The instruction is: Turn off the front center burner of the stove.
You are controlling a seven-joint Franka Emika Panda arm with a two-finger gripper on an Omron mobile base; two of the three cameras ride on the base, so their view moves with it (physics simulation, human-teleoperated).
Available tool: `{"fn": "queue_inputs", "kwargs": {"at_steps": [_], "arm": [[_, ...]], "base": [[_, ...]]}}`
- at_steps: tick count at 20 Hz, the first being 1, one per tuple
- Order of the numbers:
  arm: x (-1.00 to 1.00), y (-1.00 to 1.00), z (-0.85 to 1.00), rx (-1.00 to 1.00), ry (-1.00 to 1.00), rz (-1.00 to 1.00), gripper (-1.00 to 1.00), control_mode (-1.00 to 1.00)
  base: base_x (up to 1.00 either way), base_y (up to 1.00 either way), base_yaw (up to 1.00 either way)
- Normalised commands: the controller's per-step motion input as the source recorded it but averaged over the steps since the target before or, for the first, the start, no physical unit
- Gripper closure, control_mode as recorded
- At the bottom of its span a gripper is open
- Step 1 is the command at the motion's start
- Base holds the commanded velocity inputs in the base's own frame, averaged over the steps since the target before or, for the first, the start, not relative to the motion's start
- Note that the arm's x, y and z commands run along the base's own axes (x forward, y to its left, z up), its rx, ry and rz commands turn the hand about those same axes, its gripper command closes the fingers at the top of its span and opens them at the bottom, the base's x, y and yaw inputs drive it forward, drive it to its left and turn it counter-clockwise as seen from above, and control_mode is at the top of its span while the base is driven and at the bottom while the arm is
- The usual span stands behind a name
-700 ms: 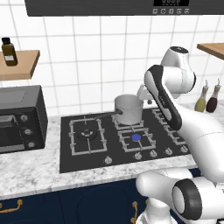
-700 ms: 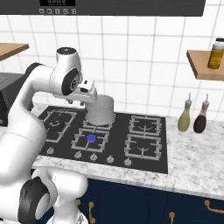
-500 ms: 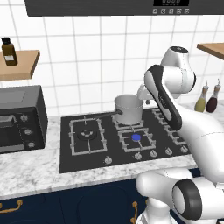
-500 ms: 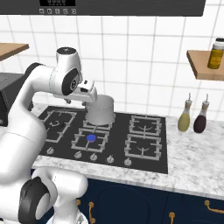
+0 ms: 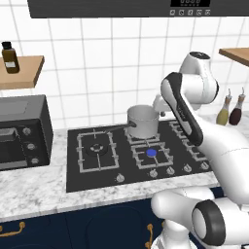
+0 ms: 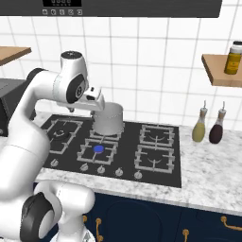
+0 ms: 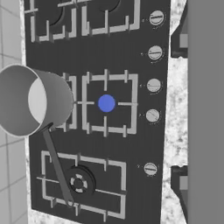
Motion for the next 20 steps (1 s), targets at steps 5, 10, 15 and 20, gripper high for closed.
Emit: {"fn": "queue_inputs", "kwargs": {"at_steps": [5, 10, 15, 20], "arm": [[-0.23, 0.18, -0.89, -0.01, 0.33, -0.01, -1.00, -1.00], [-0.07, 0.25, -1.00, 0.00, 0.40, -0.07, -1.00, -1.00], [-0.41, 0.26, -1.00, 0.00, 0.11, -0.12, -1.00, -1.00], [-0.24, 0.20, -0.90, -0.01, 0.00, -0.04, -1.00, -1.00]], "base": [[0.00, 0.00, 0.00], [0.00, 0.00, 0.00], [0.00, 0.00, 0.00], [0.00, 0.00, 0.00]]}}
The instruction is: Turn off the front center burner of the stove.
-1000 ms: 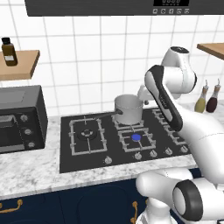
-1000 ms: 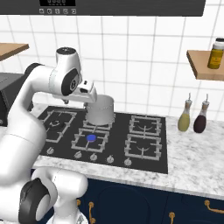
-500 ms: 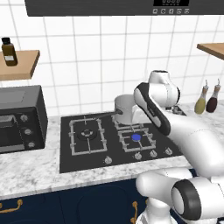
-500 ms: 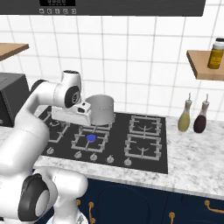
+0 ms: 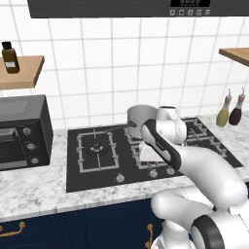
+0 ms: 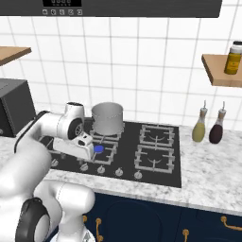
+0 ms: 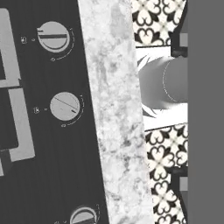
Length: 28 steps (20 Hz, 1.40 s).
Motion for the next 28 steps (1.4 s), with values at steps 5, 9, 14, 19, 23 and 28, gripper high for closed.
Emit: {"fn": "queue_inputs", "kwargs": {"at_steps": [5, 9, 14, 19, 23, 28], "arm": [[0.20, -0.02, -0.49, -0.05, -0.06, -0.05, -1.00, -1.00], [0.32, -0.02, -0.29, -0.04, -0.05, -0.06, -1.00, -1.00], [0.54, 0.00, -0.17, -0.02, -0.03, -0.09, -1.00, -1.00], [0.47, 0.00, -0.09, 0.00, -0.02, -0.09, -1.00, -1.00], [0.04, 0.00, -0.09, 0.00, -0.06, -0.11, -1.00, -1.00], [-0.03, -0.02, -0.18, 0.01, 0.00, -0.05, -1.00, -1.00]], "base": [[0.00, 0.00, 0.00], [0.00, 0.00, 0.00], [0.00, 0.00, 0.00], [0.00, 0.00, 0.00], [0.00, 0.00, 0.00], [0.00, 0.00, 0.00]]}}
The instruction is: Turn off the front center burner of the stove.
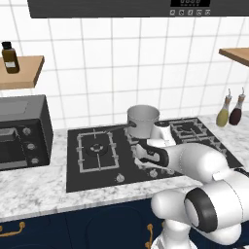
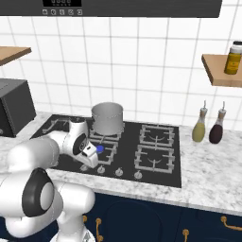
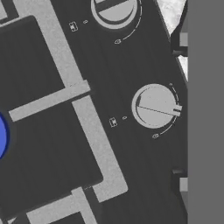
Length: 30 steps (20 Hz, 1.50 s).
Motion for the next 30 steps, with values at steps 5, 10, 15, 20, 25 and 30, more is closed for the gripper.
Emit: {"fn": "queue_inputs", "kwargs": {"at_steps": [5, 10, 15, 20, 25, 30], "arm": [[-0.13, -0.05, -0.37, 0.00, -0.07, -0.06, -1.00, -1.00], [0.05, 0.00, -0.05, 0.00, -0.06, -0.03, -1.00, -1.00], [0.00, 0.00, -0.14, 0.00, 0.00, 0.00, -1.00, -1.00], [-0.15, 0.00, -0.16, 0.00, 0.00, 0.00, -1.00, -1.00], [-0.06, 0.00, -0.02, 0.00, 0.00, 0.00, -1.00, -1.00], [-0.02, 0.00, 0.00, 0.00, 0.00, 0.00, 1.00, -1.00]], "base": [[0.00, 0.00, 0.00], [0.00, 0.00, 0.00], [0.00, 0.00, 0.00], [0.00, 0.00, 0.00], [0.00, 0.00, 0.00], [0.00, 0.00, 0.00]]}}
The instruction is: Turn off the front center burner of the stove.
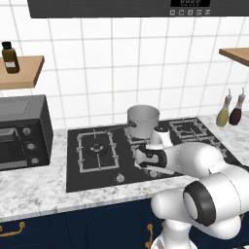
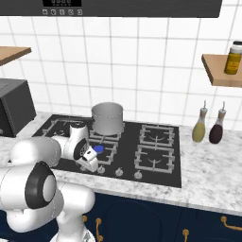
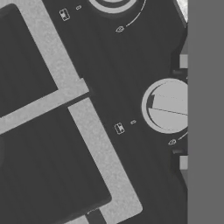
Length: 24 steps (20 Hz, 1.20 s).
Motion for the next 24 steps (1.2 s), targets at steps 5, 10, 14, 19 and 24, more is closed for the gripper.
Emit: {"fn": "queue_inputs", "kwargs": {"at_steps": [5, 10, 14, 19, 24], "arm": [[-0.04, -0.03, 0.00, 0.01, 0.00, -0.07, 1.00, -1.00], [-0.19, -0.16, 0.00, 0.10, 0.00, -0.29, 1.00, -1.00], [-0.11, -0.06, 0.00, 0.11, 0.00, -0.50, 1.00, -1.00], [-0.05, -0.03, 0.00, 0.08, 0.00, -0.60, 1.00, -1.00], [0.00, 0.00, 0.00, 0.04, 0.04, -0.82, 1.00, -1.00]], "base": [[0.00, 0.00, 0.00], [0.00, 0.00, 0.00], [0.00, 0.00, 0.00], [0.00, 0.00, 0.00], [0.00, 0.00, 0.00]]}}
